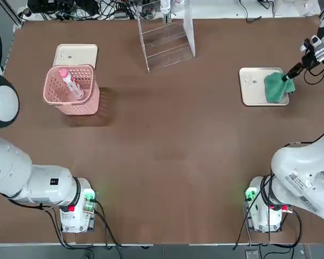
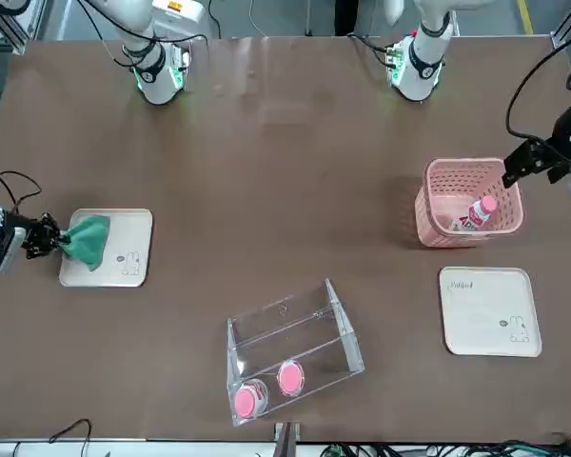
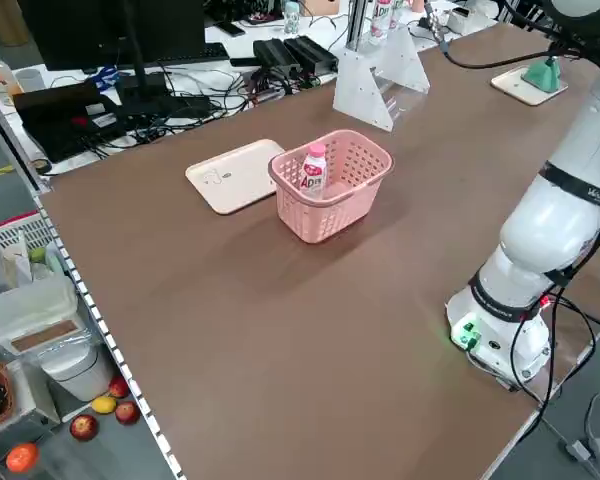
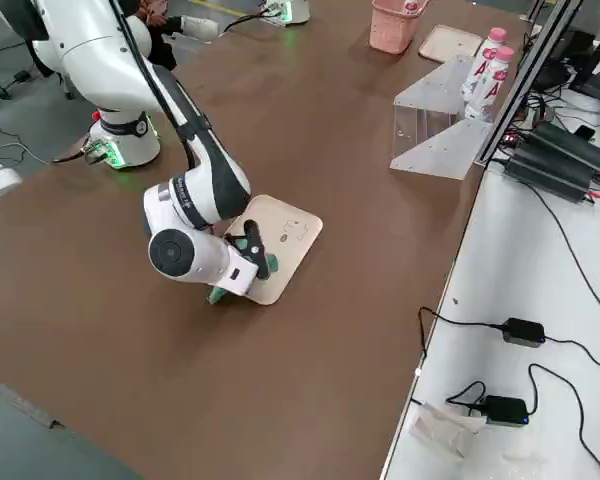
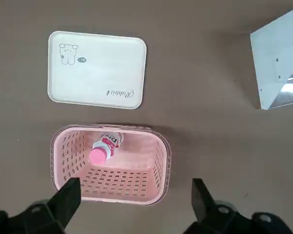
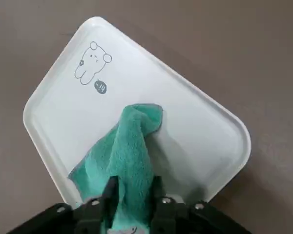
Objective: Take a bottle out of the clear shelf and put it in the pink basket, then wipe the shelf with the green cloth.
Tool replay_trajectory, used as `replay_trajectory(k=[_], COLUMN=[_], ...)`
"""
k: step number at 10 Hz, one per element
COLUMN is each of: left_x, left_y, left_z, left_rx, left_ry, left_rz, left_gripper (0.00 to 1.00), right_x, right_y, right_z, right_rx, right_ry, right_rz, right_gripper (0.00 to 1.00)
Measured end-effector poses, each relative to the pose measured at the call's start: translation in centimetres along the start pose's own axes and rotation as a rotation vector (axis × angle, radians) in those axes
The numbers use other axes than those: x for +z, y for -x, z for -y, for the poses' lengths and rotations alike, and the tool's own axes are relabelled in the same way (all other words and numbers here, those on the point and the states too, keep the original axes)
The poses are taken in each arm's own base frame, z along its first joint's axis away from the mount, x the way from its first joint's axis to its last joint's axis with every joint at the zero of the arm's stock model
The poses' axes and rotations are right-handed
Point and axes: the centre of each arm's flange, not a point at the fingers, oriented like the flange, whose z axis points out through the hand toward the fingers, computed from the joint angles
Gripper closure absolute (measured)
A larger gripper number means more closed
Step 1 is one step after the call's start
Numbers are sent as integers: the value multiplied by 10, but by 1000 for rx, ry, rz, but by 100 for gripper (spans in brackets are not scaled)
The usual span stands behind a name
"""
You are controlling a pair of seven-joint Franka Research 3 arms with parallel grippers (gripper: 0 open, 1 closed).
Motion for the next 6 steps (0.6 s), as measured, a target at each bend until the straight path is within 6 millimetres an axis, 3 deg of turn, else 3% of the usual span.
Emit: replay_trajectory(k=[3,4,6], left_x=[0,0,0], left_y=[0,0,0], left_z=[0,0,0], left_rx=[0,0,0], left_ry=[0,0,0], left_rz=[0,0,0], left_gripper=[0,0,0], right_x=[-4,-9,-35], right_y=[-5,-11,-34], right_z=[0,0,9], right_rx=[36,44,31], right_ry=[6,17,51], right_rz=[-3,-7,-12], right_gripper=[11,0,0])
